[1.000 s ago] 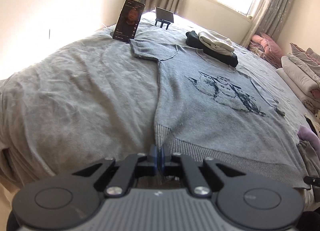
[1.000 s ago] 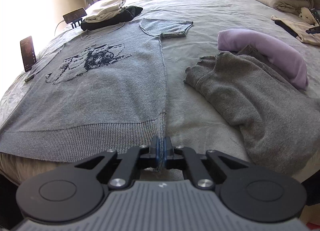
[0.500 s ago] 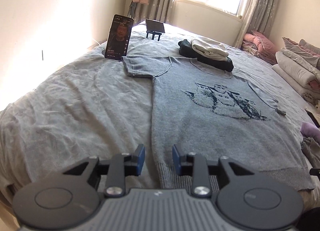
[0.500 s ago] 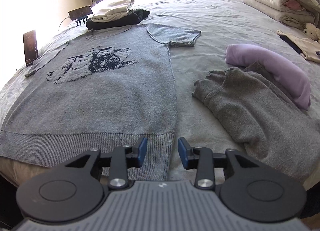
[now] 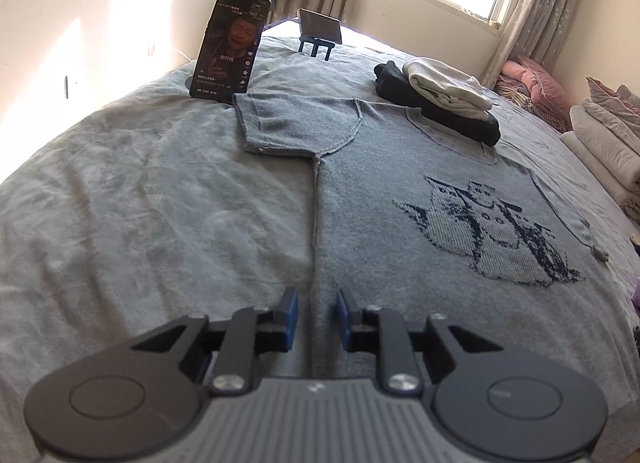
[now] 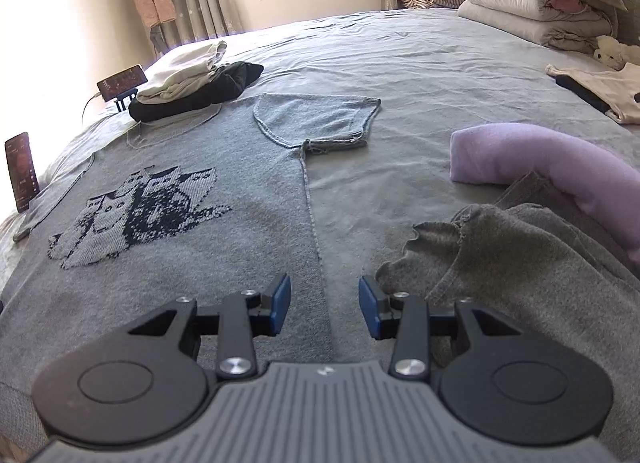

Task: Fold clothes
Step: 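Move both open grippers up over the sweater toward its collar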

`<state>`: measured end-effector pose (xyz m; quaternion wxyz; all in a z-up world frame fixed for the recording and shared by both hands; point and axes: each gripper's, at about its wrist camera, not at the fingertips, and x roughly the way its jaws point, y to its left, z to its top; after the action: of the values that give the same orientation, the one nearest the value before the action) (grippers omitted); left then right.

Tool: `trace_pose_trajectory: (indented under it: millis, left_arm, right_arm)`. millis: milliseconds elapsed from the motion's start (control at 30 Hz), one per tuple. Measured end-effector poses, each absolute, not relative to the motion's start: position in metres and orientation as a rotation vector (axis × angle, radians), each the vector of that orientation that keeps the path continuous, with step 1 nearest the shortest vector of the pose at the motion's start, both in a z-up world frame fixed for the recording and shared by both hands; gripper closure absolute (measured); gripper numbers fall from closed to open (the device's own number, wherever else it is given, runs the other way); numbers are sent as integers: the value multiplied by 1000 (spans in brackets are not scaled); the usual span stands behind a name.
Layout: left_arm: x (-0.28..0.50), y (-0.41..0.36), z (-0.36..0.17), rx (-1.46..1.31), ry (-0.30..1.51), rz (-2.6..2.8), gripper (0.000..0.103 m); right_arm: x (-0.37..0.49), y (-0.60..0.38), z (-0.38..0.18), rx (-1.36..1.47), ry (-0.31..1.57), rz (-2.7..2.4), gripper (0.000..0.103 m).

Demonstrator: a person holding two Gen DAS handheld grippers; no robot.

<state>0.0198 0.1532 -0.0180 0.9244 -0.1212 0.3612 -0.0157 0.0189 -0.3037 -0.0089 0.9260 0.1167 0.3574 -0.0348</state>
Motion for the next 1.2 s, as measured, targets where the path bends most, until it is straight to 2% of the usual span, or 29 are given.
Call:
trace_pose_trajectory:
  millis: [100, 300, 333, 467, 700, 867, 1033, 1200]
  left_arm:
    - [8, 149, -18, -205, 676, 17, 100]
    - [11, 155, -19, -174, 686, 65, 97]
    - [12, 156, -19, -184, 687, 59, 92]
    - [19, 163, -15, -243, 678, 67, 84]
    - [42, 132, -14, -189, 630, -9, 65]
    - [62, 101, -27, -138, 635, -115, 44]
    - [78, 76, -38, -94, 642, -208, 43]
    - [64, 88, -36, -40, 656, -195, 42]
  right_arm:
    - [23, -314, -18, 318, 737, -61, 61]
    - [23, -317, -21, 348, 732, -45, 61]
    - [22, -318, -20, 355, 727, -42, 61]
    - [26, -323, -17, 402, 708, -20, 61]
    - [51, -282, -7, 290, 636, 49, 61]
    - [74, -232, -22, 188, 629, 130, 59]
    - [77, -221, -40, 84, 627, 161, 42]
    - [63, -241, -38, 88, 623, 150, 40]
